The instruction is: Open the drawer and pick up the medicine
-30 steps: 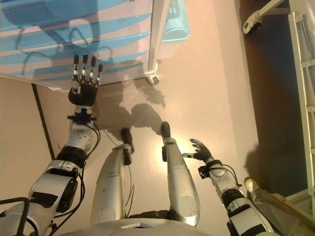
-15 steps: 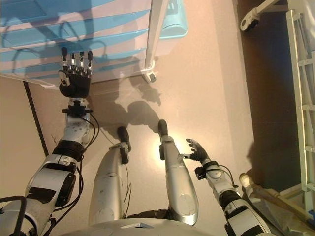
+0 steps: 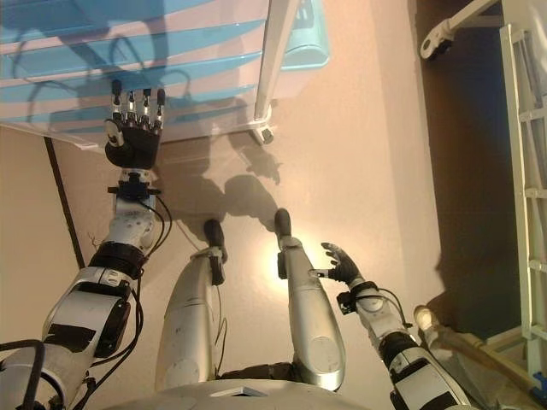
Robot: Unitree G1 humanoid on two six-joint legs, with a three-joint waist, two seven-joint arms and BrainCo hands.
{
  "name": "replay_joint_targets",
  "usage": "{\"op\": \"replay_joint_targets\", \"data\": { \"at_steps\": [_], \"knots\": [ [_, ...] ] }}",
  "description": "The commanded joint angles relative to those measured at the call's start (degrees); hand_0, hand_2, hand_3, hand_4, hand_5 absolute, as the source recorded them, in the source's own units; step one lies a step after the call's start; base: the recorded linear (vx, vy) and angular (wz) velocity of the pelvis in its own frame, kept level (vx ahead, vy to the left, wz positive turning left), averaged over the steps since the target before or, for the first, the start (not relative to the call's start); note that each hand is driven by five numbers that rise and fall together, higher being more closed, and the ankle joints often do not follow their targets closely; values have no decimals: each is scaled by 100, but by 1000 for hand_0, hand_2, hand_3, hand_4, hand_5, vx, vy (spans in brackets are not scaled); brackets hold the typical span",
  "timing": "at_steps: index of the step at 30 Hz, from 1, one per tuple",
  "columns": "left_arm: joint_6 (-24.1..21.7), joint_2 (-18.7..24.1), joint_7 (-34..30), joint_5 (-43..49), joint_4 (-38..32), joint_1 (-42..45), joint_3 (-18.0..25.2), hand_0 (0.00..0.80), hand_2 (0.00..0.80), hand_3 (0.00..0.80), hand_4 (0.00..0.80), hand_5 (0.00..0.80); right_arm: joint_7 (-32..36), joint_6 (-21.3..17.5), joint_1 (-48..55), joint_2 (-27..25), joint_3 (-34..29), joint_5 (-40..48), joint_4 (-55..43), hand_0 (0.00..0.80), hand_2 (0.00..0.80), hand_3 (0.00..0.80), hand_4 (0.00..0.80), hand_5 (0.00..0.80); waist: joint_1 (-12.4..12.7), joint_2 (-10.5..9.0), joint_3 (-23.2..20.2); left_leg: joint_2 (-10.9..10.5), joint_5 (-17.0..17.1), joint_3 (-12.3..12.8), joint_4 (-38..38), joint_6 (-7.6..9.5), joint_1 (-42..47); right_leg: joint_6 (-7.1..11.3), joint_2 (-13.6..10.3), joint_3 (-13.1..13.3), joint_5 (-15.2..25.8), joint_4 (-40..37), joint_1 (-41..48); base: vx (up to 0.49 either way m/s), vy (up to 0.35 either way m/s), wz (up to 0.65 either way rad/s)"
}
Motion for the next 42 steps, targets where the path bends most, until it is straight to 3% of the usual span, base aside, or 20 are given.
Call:
{"op": "replay_joint_targets", "data": {
  "at_steps": [1, 6, 16, 23, 32, 37, 42],
  "knots": [
    [-196, 620, 48, 487, -330, -619, 208, 0, 0, 0, 0, 0, -96, -45, 270, -66, 91, 156, -322, 0, 0, 0, 0, 0, 171, 10, -68, -513, -669, 31, 334, 272, -35, -42, -42, -506, 650, -847, 369, 0, 0, 0],
    [20, 727, 394, 1504, 46, -501, -76, 0, 0, 0, 0, 0, -103, 41, 239, -108, 61, 137, -438, 0, 0, 0, 0, 0, 146, 44, -62, -521, -649, 67, 329, 273, -66, -36, -48, -528, 671, -841, 318, 0, 0, 0],
    [555, 804, 964, 2579, 456, -412, -479, 0, 0, 0, 0, 0, -68, 111, 198, -236, -23, 33, -489, 0, 0, 0, 0, 0, 54, 190, -61, -545, -620, 140, 337, 284, -145, -13, -99, -532, 685, -773, 155, 10, 46, 0],
    [718, 807, 1007, 2727, 475, -331, -624, 0, 0, 0, 0, 0, -76, 167, 198, -324, -37, -8, -561, 0, 0, 0, 0, 0, 20, 267, -61, -547, -603, 162, 322, 278, -181, -1, -131, -541, 671, -718, 61, 6, 21, 0],
    [512, 695, 950, 1756, 443, -317, -393, 0, 0, 0, 0, 0, -113, 190, 215, -302, -11, -13, -608, 0, 0, 0, 0, 0, 19, 253, -61, -535, -594, 147, 289, 268, -196, -9, -121, -559, 647, -677, 3, 0, 0, 0],
    [490, 470, 53, 324, 153, -310, 6, 0, 0, 0, 0, 0, -150, 125, 270, -200, 32, -23, -535, 0, 0, 0, 0, 0, 55, 198, -61, -536, -626, 100, 291, 267, -176, -23, -93, -565, 624, -658, 19, 16, -27, 1],
    [325, 300, -353, -515, -76, -387, 279, 0, 0, 0, 0, 0, -119, 70, 264, -142, 73, 50, -433, 0, 0, 0, 0, 0, 92, 135, -61, -535, -664, 47, 311, 263, -146, -47, -58, -558, 576, -618, 63, 17, -40, 2]
  ]
}}
